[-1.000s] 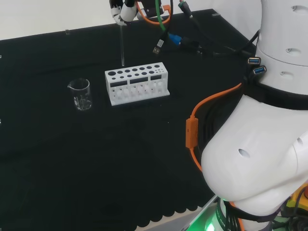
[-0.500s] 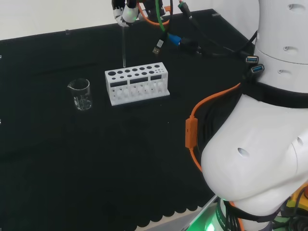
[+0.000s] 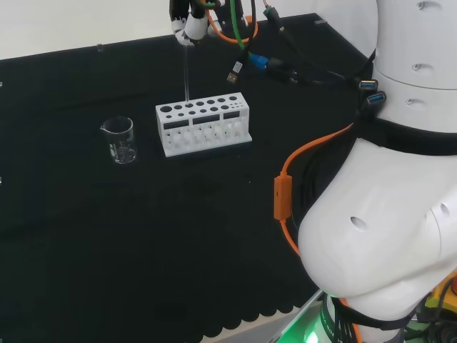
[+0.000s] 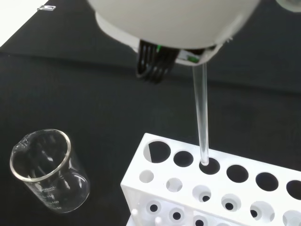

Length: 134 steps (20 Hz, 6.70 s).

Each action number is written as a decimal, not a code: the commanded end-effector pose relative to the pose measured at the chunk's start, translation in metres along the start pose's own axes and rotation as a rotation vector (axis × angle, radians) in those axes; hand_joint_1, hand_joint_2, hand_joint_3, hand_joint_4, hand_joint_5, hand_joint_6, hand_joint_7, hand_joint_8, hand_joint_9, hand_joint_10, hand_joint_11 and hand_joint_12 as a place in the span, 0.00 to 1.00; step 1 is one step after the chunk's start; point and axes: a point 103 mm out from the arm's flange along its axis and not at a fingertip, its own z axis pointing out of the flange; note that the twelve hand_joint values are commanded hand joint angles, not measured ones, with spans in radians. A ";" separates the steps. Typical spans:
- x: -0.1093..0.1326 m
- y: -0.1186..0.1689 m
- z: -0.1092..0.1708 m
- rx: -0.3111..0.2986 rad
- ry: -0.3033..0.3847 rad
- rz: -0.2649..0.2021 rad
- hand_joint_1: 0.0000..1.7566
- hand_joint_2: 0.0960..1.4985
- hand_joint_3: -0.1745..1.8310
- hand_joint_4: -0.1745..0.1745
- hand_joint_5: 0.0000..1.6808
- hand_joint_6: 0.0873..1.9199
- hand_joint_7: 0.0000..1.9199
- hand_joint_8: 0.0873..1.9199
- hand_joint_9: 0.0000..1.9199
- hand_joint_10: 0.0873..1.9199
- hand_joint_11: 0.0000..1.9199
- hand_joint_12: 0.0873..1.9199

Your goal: Put the glass rod back on the white test tube rack.

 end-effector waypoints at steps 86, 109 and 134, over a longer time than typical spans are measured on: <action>-0.030 0.051 0.063 0.302 0.066 -0.064 0.63 0.18 0.47 0.27 0.10 0.18 0.24 0.39 0.88 0.00 0.96 0.18; -0.034 0.031 0.023 0.277 0.039 -0.011 0.45 0.26 0.33 0.50 0.13 0.00 0.22 0.35 0.69 0.00 0.77 0.36; -0.052 0.001 -0.019 0.223 0.022 0.047 0.46 0.27 0.33 0.48 0.17 0.00 0.25 0.35 0.74 0.00 0.78 0.36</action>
